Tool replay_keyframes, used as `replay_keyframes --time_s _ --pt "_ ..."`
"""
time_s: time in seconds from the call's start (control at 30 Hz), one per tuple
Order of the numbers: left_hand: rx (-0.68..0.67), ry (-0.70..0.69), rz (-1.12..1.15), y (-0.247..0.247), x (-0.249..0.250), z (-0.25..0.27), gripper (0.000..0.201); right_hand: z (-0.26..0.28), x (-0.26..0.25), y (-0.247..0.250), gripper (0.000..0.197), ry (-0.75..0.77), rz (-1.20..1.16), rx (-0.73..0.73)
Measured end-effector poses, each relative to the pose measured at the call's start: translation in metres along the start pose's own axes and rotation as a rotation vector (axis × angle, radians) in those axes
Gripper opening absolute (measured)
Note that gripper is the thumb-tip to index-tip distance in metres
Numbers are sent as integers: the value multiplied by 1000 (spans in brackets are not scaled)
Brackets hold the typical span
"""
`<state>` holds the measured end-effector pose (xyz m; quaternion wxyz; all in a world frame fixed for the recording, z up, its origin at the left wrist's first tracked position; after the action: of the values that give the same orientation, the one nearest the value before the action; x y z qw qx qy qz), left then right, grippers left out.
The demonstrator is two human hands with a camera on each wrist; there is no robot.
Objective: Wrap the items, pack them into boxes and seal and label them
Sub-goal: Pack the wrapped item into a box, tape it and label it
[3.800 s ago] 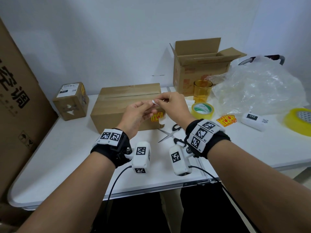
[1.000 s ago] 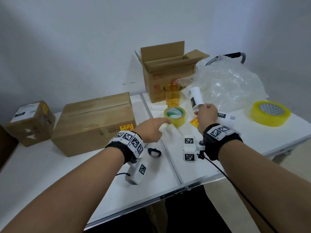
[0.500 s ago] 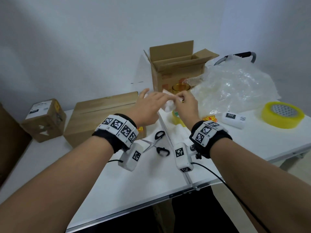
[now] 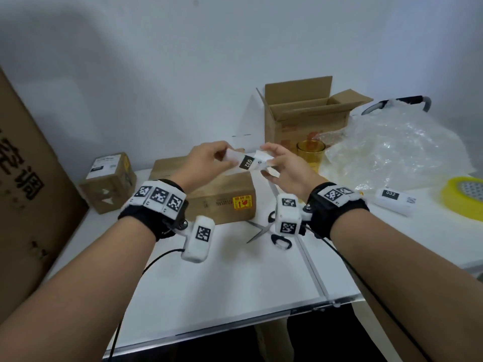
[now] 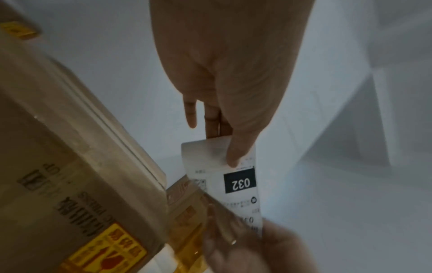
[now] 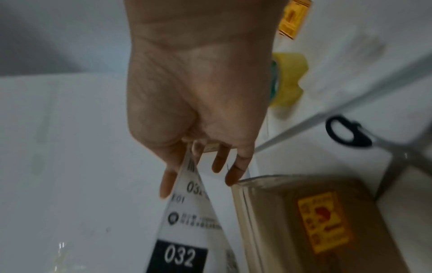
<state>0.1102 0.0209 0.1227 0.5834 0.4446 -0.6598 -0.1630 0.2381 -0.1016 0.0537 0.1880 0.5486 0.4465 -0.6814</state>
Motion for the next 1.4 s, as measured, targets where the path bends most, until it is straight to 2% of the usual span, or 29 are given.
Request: replay_keyframes --time_s 0.1,0.13,0.23,0.33,0.5,0.53,0.6,0.7,0.77,0.8,0.87,0.93,1.0,1.1,1.23,1.4 --pt "-1 105 342 15 -16 3 9 -5 2 -21 20 -42 -126 -105" --pt "12 138 415 20 -21 3 10 -7 3 -31 20 -70 -167 -159" --pt "85 234 573 39 -42 3 9 -11 6 -54 49 -144 -242 -252" --pt "151 311 687 52 -60 8 12 -17 3 -64 47 -113 -97 -207" --pt "173 412 781 61 -83 14 23 -36 -2 -71 12 -14 161 -74" --pt "165 424 788 61 -87 14 23 -39 -3 -72 7 -2 202 -47" --pt "161 451 775 64 -92 17 25 -47 -4 -72 12 18 281 -5" --pt "171 502 749 69 -101 22 37 -61 -4 -72 7 43 443 43" --pt "206 518 778 72 -109 23 44 -69 -6 -73 5 67 525 85" --pt "234 516 773 74 -114 23 46 -73 -7 -75 10 88 564 99" --pt "297 500 655 83 -124 21 44 -78 -10 -81 24 122 657 100" --pt "317 483 522 89 -130 17 31 -81 -11 -89 26 150 742 80" --pt "286 486 478 88 -137 13 23 -86 -8 -91 26 160 776 72" --pt "256 509 437 84 -147 7 22 -94 -1 -89 31 134 795 77" --pt "161 533 438 71 -157 1 23 -105 8 -89 22 110 907 40" --pt "129 567 454 57 -171 3 33 -115 28 -88 37 0 1146 10"
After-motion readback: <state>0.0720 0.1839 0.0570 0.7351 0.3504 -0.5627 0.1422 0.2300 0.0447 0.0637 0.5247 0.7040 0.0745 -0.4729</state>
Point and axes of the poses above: each hand's wrist, its own z-axis away from the middle knuckle, its own y-axis out of the back of the hand, x = y × z, the point moved 8 cm from there along -z, towards the middle knuckle, and after that the axes turned 5 degrees about -x, right-handed, at the moved point
